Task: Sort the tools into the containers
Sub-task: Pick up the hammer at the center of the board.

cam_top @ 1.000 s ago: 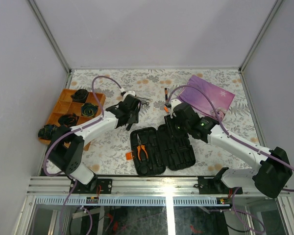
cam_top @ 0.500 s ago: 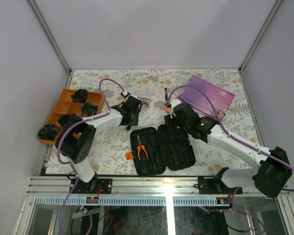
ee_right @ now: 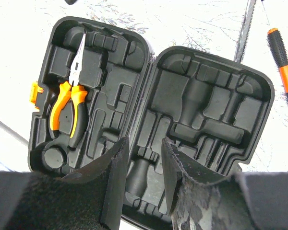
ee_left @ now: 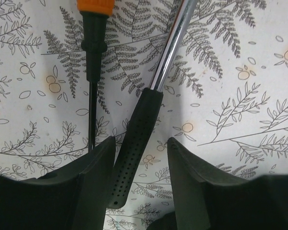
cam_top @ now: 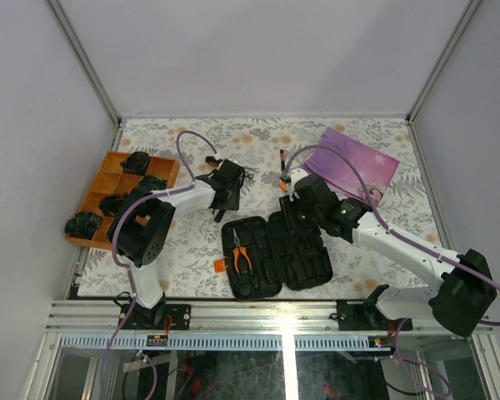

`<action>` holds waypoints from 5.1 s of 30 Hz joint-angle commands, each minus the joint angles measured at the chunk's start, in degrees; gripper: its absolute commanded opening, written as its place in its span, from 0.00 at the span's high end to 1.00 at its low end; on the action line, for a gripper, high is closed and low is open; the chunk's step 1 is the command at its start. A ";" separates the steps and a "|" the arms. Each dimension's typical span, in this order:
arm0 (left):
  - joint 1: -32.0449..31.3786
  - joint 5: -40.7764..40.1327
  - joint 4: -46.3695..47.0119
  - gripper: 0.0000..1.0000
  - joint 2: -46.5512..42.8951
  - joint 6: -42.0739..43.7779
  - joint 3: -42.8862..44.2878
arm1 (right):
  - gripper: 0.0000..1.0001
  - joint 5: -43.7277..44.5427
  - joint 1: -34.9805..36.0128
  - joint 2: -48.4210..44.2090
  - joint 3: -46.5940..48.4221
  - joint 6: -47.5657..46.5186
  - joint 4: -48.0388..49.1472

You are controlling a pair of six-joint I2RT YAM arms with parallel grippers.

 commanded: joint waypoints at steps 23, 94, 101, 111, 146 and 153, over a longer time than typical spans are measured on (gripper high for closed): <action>1.14 6.27 4.22 1.00 -0.79 -0.88 -3.25 | 0.62 14.06 -0.56 -13.60 -5.87 3.42 6.52; -2.17 24.09 5.10 1.00 0.68 -12.11 7.52 | 0.51 -39.95 -17.67 50.44 22.52 41.08 42.79; -2.59 24.83 5.98 1.00 -0.18 -11.55 7.30 | 0.74 -40.51 -17.73 49.05 20.75 42.46 45.49; -2.59 24.82 8.72 0.97 -4.15 -11.13 3.71 | 1.00 -34.56 -17.68 42.82 17.71 37.81 42.16; -3.13 25.45 6.89 0.99 -2.64 -10.63 5.59 | 0.53 -33.87 -17.75 44.83 8.25 51.55 53.77; -3.20 26.69 8.68 0.98 -3.95 -10.75 4.25 | 0.71 -33.08 -17.79 43.34 8.20 49.48 53.04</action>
